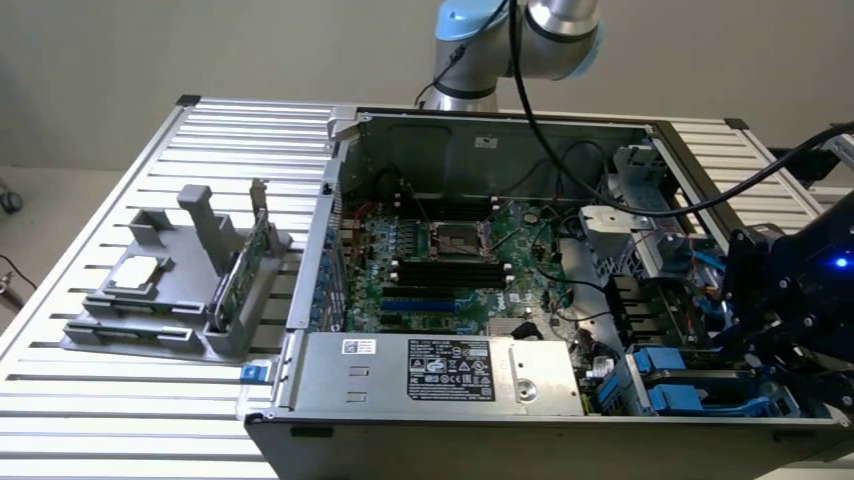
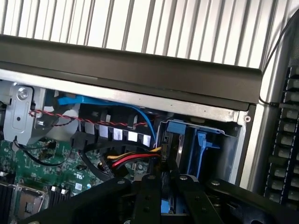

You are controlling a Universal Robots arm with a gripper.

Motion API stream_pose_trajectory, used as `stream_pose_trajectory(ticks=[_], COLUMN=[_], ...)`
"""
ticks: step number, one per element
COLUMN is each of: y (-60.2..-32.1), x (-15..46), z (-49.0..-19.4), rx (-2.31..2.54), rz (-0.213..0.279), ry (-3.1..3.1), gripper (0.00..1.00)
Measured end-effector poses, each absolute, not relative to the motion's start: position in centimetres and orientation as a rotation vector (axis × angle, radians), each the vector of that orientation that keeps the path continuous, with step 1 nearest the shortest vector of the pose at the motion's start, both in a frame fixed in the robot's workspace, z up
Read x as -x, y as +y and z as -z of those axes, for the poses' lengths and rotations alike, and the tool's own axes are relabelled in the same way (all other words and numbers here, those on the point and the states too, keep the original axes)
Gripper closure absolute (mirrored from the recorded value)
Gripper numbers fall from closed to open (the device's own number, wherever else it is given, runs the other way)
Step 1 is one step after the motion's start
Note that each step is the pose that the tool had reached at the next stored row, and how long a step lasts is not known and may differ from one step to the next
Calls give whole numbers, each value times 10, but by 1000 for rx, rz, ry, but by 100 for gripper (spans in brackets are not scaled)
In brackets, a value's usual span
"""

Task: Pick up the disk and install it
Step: 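Insert the first disk wire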

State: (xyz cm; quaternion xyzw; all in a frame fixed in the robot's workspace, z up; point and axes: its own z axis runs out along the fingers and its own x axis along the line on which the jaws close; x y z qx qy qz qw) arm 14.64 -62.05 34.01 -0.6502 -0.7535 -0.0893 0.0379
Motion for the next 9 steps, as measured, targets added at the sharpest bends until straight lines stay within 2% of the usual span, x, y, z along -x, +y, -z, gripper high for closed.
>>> stream_pose_trajectory(ticks=[9], y=[-620], x=[-145], z=[-339], rx=[2072], rz=[278], ry=[-2250], gripper=[82])
